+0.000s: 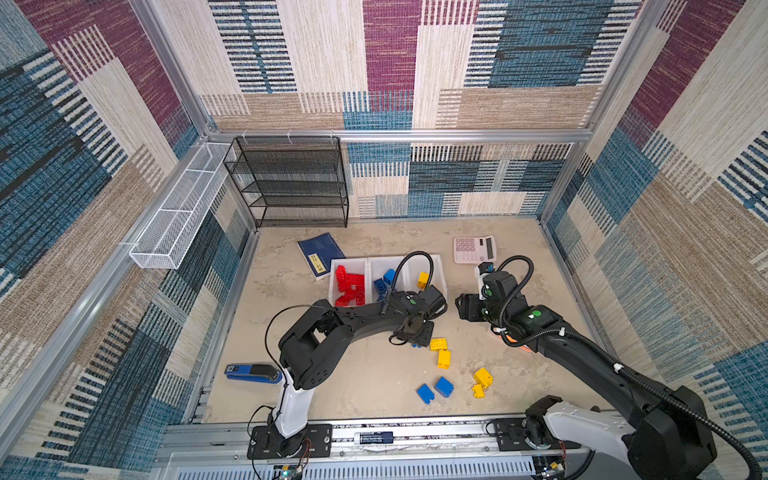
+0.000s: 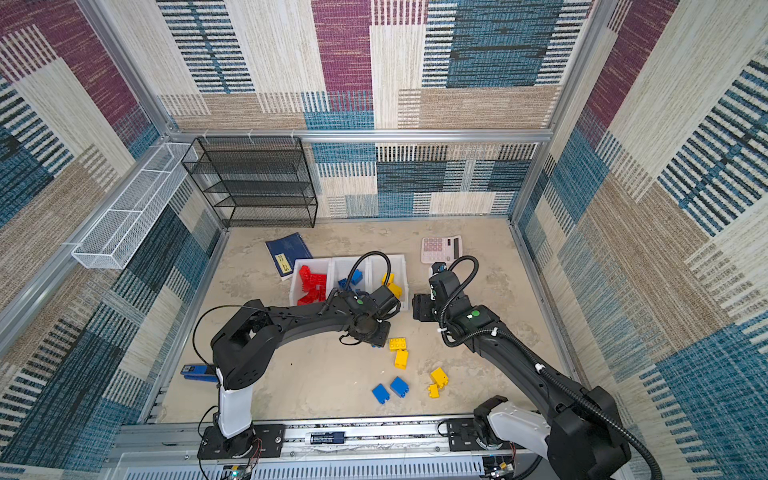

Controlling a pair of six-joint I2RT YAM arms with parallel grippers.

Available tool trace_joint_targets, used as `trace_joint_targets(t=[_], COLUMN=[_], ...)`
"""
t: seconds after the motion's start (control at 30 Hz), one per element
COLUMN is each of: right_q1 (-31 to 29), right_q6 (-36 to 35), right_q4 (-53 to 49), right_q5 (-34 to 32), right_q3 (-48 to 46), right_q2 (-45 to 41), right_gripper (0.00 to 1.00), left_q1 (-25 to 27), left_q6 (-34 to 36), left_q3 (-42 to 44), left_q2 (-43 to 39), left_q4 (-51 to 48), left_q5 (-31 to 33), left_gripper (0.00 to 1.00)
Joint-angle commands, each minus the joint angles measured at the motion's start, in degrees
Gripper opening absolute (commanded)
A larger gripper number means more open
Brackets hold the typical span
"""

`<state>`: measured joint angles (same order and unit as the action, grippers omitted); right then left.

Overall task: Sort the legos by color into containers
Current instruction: 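Lower the left gripper toward a blue brick while the right gripper withdraws, then carry the blue brick with the left gripper into the middle compartment and release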

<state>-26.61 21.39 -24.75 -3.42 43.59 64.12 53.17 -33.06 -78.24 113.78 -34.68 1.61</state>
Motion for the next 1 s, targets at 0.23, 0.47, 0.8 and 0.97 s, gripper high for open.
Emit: trace_joint_targets(t=[0.23,0.47,0.8,0.97], right_q1=[0.0,0.0,0.1,0.1], right_q6=[1.6,1.6,2.3,2.6], right_q4=[0.0,-0.2,-1.2,-1.8], right_q5=[-0.1,0.3,0.0,-0.1], right_q3=[-1.2,-1.1,-1.1,-1.1], right_q2=[-3.7,-4.4,-5.2,-5.1], right_gripper=[0.75,0.75,0.74,0.74], left_q1=[-1.0,-11.9,-20.0,-20.5], left_q6=[2.7,8.0,12.6,13.0], left_q3=[0.6,-2.2,-12.4,-16.6], left_q2=[-6.5,-13.5,-4.5,-0.4], left_q4=[-2.6,-2.3,-3.9,-4.6], left_q5=[2.3,5.2,3.4,2.1], left_gripper=[0.27,0.27,0.27,0.36])
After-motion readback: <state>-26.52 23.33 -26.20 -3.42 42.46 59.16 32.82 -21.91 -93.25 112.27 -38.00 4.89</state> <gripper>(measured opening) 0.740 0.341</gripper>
